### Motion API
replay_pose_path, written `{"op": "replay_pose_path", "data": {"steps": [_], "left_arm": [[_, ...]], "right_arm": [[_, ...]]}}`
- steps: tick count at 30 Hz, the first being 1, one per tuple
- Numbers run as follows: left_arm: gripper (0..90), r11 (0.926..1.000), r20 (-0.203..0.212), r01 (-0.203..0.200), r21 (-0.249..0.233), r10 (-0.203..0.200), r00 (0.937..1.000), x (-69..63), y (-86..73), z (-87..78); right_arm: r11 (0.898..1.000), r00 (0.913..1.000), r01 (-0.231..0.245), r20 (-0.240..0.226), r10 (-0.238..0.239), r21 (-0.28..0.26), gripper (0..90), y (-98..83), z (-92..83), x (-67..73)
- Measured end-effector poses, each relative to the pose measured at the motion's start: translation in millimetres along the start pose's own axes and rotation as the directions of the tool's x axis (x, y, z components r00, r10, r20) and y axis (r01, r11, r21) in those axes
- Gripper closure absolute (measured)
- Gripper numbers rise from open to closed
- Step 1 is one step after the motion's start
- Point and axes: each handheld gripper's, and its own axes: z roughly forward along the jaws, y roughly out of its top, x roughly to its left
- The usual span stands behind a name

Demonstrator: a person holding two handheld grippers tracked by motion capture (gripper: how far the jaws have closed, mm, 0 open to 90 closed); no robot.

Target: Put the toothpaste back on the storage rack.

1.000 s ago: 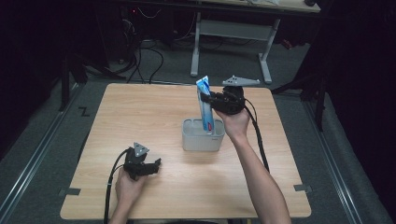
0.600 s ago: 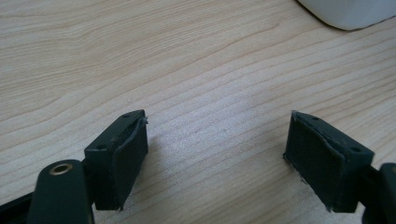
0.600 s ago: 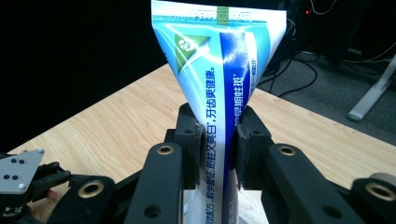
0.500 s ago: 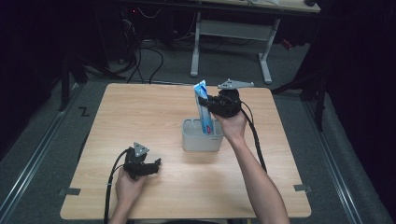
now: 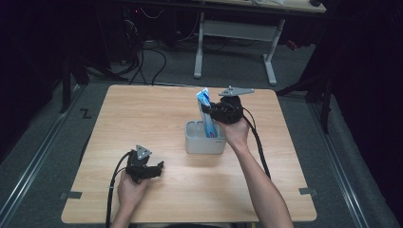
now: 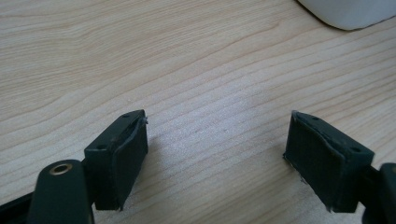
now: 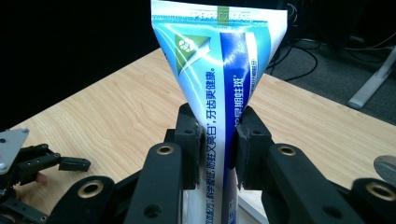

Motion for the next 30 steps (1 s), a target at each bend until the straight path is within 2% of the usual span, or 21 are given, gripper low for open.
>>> {"op": "replay_pose_path", "data": {"steps": [10,23,30], "left_arm": [[21.2,1.0000,0.000,0.000,0.000,0.000,1.0000,0.0,0.0,0.0],[21.3,1.0000,0.000,0.000,0.000,0.000,1.0000,0.0,0.0,0.0],[21.2,1.0000,0.000,0.000,0.000,0.000,1.0000,0.0,0.0,0.0]], "right_arm": [[0.999,0.9999,0.013,0.009,-0.014,0.043,74.1,-8.7,4.4,-0.1],[0.995,0.9983,0.055,0.016,-0.057,0.085,73.9,-14.0,9.4,4.5],[0.994,0.9990,0.042,0.012,-0.043,0.097,73.7,-23.0,12.5,3.1]]}}
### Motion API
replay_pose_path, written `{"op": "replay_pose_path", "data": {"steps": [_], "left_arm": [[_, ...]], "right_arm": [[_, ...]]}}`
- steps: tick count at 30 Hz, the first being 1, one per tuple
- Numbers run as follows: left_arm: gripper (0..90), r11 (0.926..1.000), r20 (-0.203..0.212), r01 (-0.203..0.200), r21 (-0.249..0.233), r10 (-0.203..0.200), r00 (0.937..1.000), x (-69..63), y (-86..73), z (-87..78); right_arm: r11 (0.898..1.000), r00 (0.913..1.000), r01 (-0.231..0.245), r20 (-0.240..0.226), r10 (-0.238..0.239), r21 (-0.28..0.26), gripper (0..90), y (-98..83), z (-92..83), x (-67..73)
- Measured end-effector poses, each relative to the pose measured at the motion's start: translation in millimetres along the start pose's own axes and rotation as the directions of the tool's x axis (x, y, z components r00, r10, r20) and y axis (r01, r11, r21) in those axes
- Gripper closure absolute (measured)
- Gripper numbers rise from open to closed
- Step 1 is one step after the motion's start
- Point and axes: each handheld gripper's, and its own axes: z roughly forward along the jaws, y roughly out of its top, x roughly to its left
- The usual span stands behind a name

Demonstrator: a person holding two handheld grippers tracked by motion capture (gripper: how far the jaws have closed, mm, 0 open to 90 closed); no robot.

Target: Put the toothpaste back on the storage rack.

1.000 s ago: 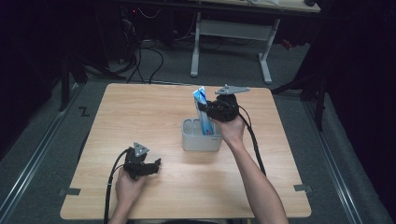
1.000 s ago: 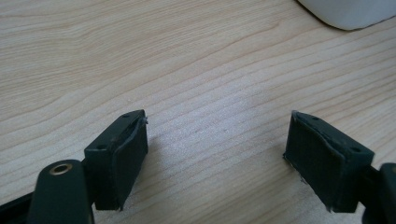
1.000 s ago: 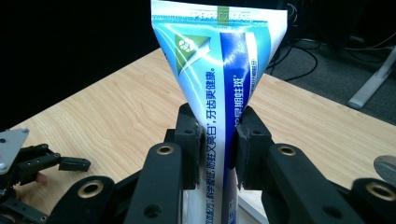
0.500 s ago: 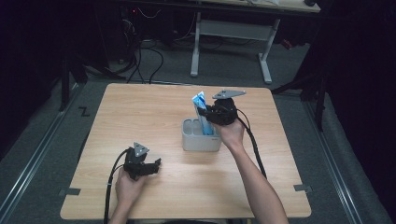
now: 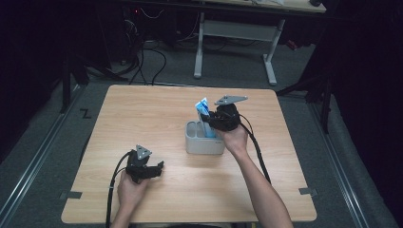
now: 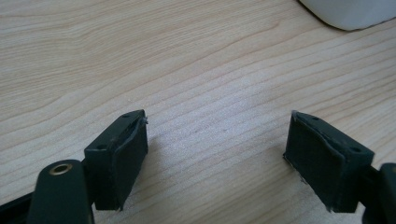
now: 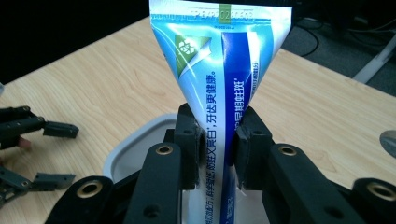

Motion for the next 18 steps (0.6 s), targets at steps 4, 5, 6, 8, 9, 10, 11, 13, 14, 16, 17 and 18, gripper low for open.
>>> {"op": "replay_pose_path", "data": {"steps": [4,5,6,8,9,10,11,13,14,16,17,18], "left_arm": [[21.2,1.0000,-0.001,-0.002,0.000,0.002,1.0000,0.1,0.0,0.0],[21.2,1.0000,-0.001,-0.002,0.000,0.002,1.0000,0.1,0.0,0.0],[21.2,1.0000,-0.001,-0.001,0.000,0.001,1.0000,0.0,0.0,0.0],[21.3,1.0000,-0.001,-0.001,0.000,0.001,1.0000,-0.1,0.0,0.0],[21.2,1.0000,0.000,0.000,-0.002,0.000,1.0000,-0.1,0.0,0.1],[21.2,1.0000,0.000,0.000,-0.002,0.000,1.0000,-0.1,0.0,0.1],[21.2,1.0000,0.000,0.001,-0.002,-0.001,1.0000,-0.1,0.0,0.1],[21.2,1.0000,0.000,0.001,-0.002,-0.001,1.0000,-0.2,0.0,0.1],[21.2,1.0000,0.000,0.001,-0.002,-0.001,1.0000,-0.1,0.0,0.1],[21.2,1.0000,0.000,0.001,-0.001,-0.001,1.0000,-0.1,0.0,0.1],[21.3,1.0000,0.000,0.001,-0.001,-0.001,1.0000,-0.1,0.0,0.1],[21.3,1.0000,0.000,0.001,-0.001,-0.001,1.0000,-0.1,0.0,0.1]], "right_arm": [[1.000,1.0000,0.005,-0.001,-0.005,0.012,73.5,-4.9,2.2,-1.3],[1.000,1.0000,0.004,-0.001,-0.004,0.014,73.5,-5.4,2.3,-1.1],[1.000,1.0000,0.005,-0.001,-0.005,0.012,73.4,-6.0,2.3,-1.2],[1.000,1.0000,0.004,-0.003,-0.004,0.015,73.4,-6.8,2.9,-1.0],[1.000,1.0000,0.009,-0.002,-0.009,0.020,73.3,-7.1,3.6,-0.9],[1.000,0.9999,0.013,-0.001,-0.013,0.025,73.3,-7.5,4.4,-0.7],[1.000,0.9999,0.013,-0.001,-0.013,0.028,73.2,-8.2,5.0,-0.4],[1.000,0.9999,0.011,-0.002,-0.011,0.026,73.2,-10.5,6.3,-0.4],[1.000,0.9999,0.010,-0.002,-0.010,0.029,73.1,-11.5,7.1,-0.4],[1.000,1.0000,0.008,-0.003,-0.008,0.024,72.9,-12.0,7.1,-0.6],[1.000,1.0000,0.004,-0.006,-0.004,0.022,72.7,-12.4,7.1,-0.4],[1.000,1.0000,0.004,-0.006,-0.004,0.022,72.7,-12.4,7.1,-0.4]]}}
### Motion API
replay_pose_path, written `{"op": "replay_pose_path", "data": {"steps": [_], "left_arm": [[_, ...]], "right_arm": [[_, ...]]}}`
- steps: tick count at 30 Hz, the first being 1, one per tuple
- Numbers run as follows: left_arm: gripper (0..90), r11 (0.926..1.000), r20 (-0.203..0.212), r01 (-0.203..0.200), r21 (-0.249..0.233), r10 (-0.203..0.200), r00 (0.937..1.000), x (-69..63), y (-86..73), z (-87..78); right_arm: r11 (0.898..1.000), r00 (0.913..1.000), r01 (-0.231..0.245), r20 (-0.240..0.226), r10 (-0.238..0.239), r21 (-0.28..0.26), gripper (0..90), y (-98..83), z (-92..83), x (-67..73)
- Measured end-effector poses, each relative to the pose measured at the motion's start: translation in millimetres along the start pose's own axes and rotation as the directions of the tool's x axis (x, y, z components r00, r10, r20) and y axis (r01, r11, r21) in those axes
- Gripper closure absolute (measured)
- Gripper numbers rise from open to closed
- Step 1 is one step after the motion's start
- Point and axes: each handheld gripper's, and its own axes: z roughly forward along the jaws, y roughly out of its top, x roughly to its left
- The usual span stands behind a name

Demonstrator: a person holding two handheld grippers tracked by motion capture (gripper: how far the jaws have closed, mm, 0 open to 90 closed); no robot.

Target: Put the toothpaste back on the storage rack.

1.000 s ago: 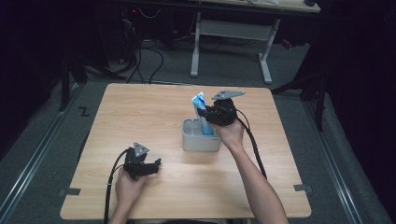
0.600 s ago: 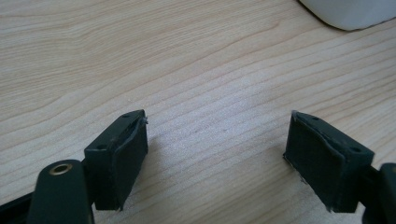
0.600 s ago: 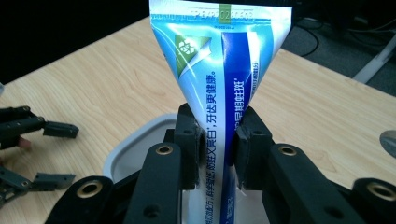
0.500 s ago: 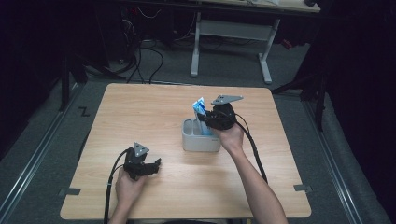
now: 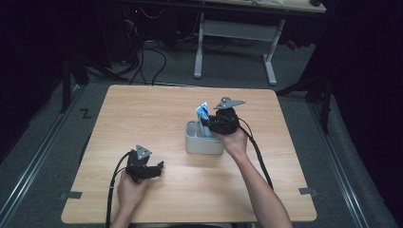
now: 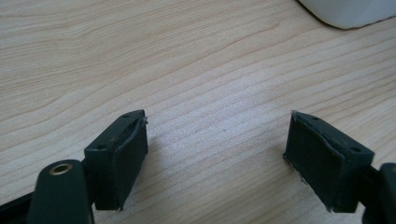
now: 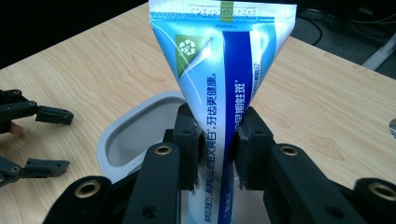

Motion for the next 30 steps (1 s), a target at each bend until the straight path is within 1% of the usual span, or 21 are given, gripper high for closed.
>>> {"op": "replay_pose_path", "data": {"steps": [5,9,12,13,14,15,16,17,20,21,23,25,27,30], "left_arm": [[21.3,1.0000,-0.001,0.000,0.000,0.000,1.0000,-0.1,0.0,0.0],[21.3,1.0000,0.000,0.000,0.000,0.000,1.0000,0.0,0.0,0.0],[21.2,1.0000,-0.001,-0.001,0.000,0.001,1.0000,-0.1,0.0,0.0],[21.3,1.0000,-0.001,-0.001,0.000,0.001,1.0000,-0.1,0.0,0.0],[21.3,1.0000,-0.001,-0.001,0.000,0.001,1.0000,-0.1,0.0,0.0],[21.3,1.0000,-0.002,-0.001,0.000,0.001,1.0000,-0.1,0.0,0.0],[21.3,1.0000,-0.002,-0.001,0.000,0.001,1.0000,-0.1,0.0,0.0],[21.3,1.0000,-0.002,-0.001,0.000,0.001,1.0000,-0.1,0.0,0.0],[21.2,1.0000,-0.002,-0.001,0.000,0.001,1.0000,-0.1,0.0,0.0],[21.2,1.0000,-0.002,-0.001,0.000,0.001,1.0000,-0.1,0.0,0.0],[21.2,1.0000,-0.003,-0.001,0.000,0.001,1.0000,-0.2,-0.1,0.0],[21.0,1.0000,-0.003,-0.002,0.000,0.002,1.0000,-0.2,-0.1,-0.1],[21.1,1.0000,-0.003,-0.002,0.000,0.002,1.0000,-0.3,-0.1,-0.1],[21.0,1.0000,-0.003,-0.002,0.000,0.002,1.0000,-0.3,-0.1,-0.1]], "right_arm": [[1.000,0.9999,-0.013,-0.003,0.013,-0.009,71.4,-2.5,-0.5,0.4],[1.000,0.9999,-0.012,-0.009,0.011,-0.009,70.0,-3.3,-0.4,0.8],[1.000,0.9998,-0.016,-0.012,0.016,-0.006,67.5,-4.1,-1.0,1.3],[1.000,0.9999,-0.011,-0.001,0.011,-0.005,64.1,-4.1,-2.5,1.8],[1.000,0.9999,-0.011,-0.001,0.011,-0.005,64.1,-4.1,-2.5,1.8],[1.000,0.9998,-0.020,-0.008,0.019,-0.019,59.5,-3.7,-5.1,1.6],[1.000,0.9998,-0.020,-0.008,0.019,-0.019,59.5,-3.7,-5.1,1.6],[0.999,0.9996,-0.026,-0.012,0.026,-0.028,55.3,-2.7,-8.2,1.5],[0.999,0.9996,-0.028,-0.004,0.028,-0.044,51.9,-2.0,-12.1,1.6],[0.997,0.9992,-0.041,0.001,0.041,-0.059,49.7,-1.6,-16.6,0.4],[0.997,0.9988,-0.046,0.011,0.047,-0.067,48.7,-1.1,-20.8,-0.7],[0.996,0.9989,-0.045,0.012,0.046,-0.074,48.4,-0.9,-22.8,-1.5],[0.995,0.9985,-0.053,0.013,0.054,-0.086,48.0,-0.6,-29.0,-2.6],[0.995,0.9986,-0.048,0.019,0.050,-0.093,47.8,-0.9,-32.7,-2.9]]}}
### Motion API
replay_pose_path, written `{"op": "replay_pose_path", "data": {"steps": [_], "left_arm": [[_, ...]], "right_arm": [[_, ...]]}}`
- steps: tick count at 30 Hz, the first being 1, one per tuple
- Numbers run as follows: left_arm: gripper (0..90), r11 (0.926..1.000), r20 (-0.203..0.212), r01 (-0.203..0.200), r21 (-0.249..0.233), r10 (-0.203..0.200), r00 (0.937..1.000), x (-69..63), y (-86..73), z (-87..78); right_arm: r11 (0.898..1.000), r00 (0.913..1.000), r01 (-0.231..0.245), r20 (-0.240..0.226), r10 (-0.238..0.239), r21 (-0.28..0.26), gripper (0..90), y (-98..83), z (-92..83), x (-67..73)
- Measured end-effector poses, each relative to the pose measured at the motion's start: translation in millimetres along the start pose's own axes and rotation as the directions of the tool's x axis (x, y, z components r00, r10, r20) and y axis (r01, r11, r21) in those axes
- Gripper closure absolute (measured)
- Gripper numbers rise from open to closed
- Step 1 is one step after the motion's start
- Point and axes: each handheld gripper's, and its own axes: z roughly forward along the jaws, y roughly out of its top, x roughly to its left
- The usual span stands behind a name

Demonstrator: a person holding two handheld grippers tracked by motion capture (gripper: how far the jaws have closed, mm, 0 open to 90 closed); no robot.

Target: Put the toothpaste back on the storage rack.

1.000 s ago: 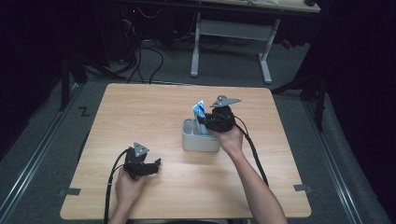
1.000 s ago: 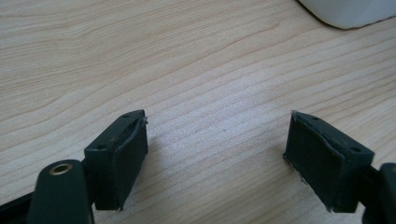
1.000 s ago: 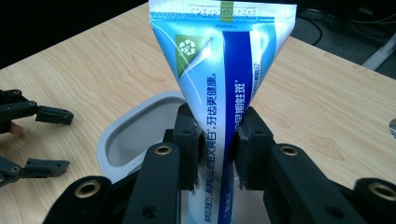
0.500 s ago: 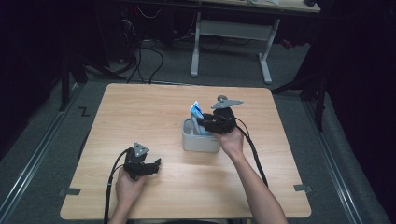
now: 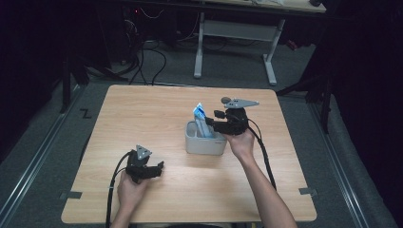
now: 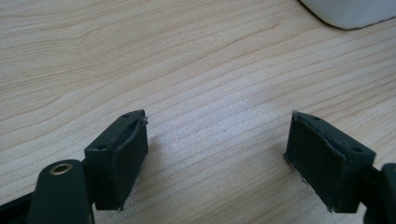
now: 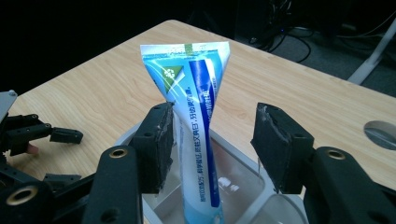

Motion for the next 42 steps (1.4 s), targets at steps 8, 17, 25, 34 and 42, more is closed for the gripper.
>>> {"op": "replay_pose_path", "data": {"steps": [8,17,25,34,42], "left_arm": [[20.9,1.0000,-0.001,-0.001,0.000,0.001,1.0000,-0.2,-0.1,-0.1],[20.8,1.0000,-0.001,-0.001,0.000,0.001,1.0000,-0.2,-0.1,-0.1],[20.8,1.0000,-0.001,-0.002,0.001,0.002,1.0000,-0.3,-0.2,-0.1],[20.8,1.0000,-0.001,-0.003,0.001,0.003,1.0000,-0.3,-0.1,-0.1],[20.7,1.0000,-0.002,-0.003,0.001,0.003,1.0000,-0.3,-0.1,-0.1]], "right_arm": [[1.000,0.9998,0.004,0.021,-0.003,-0.008,47.7,0.8,-14.3,-4.0],[1.000,0.9995,0.003,0.031,-0.002,-0.029,47.7,0.5,-28.9,-9.0],[0.999,0.9996,-0.011,0.027,0.012,-0.050,47.0,0.1,-37.8,-10.9],[0.997,0.9981,-0.024,0.055,0.028,-0.073,47.2,-11.5,-49.2,-16.5],[0.996,0.9968,-0.033,0.069,0.039,-0.080,47.3,-18.8,-58.9,-21.8]]}}
